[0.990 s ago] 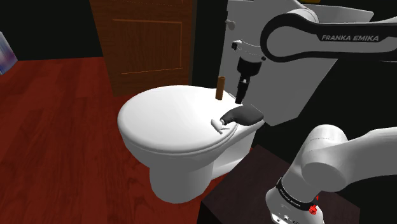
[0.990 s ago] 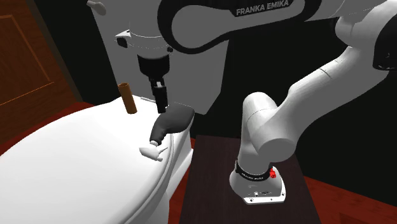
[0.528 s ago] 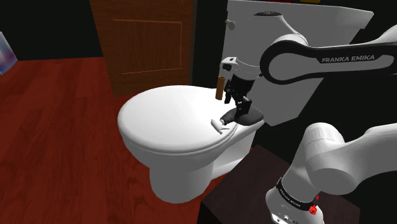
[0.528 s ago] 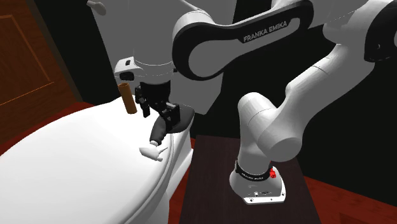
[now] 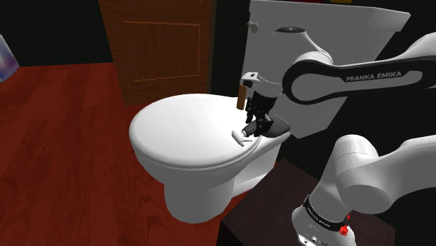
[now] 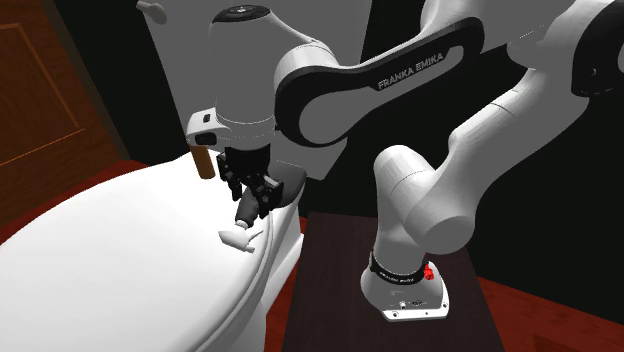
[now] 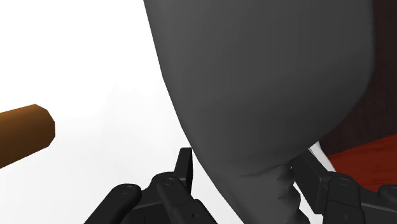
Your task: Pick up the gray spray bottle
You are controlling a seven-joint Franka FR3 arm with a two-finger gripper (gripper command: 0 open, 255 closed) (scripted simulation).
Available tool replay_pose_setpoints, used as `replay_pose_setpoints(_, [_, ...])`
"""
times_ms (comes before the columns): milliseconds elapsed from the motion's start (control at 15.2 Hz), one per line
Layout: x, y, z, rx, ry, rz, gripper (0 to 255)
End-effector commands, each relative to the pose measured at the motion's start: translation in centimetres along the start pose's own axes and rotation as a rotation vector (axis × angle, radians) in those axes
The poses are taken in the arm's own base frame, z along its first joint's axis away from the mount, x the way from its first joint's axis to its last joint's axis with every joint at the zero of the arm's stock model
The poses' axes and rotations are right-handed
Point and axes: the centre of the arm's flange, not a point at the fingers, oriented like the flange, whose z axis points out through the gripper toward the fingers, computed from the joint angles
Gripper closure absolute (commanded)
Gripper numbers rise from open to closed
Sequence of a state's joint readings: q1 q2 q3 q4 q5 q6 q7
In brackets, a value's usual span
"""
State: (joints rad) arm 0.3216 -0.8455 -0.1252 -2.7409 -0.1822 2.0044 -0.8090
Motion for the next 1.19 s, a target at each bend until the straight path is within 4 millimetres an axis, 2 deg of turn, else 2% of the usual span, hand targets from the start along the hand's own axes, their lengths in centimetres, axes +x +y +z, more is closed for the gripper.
replay_pose_setpoints(0, [0.0, 0.0, 0.0, 0.0, 0.0, 0.0, 255])
replay_pose_setpoints(462, [0.0, 0.0, 0.0, 0.0, 0.0, 0.0, 255])
replay_pose_setpoints(1122, [0.1, 0.7, -5.2, 0.0, 0.0, 0.0, 255])
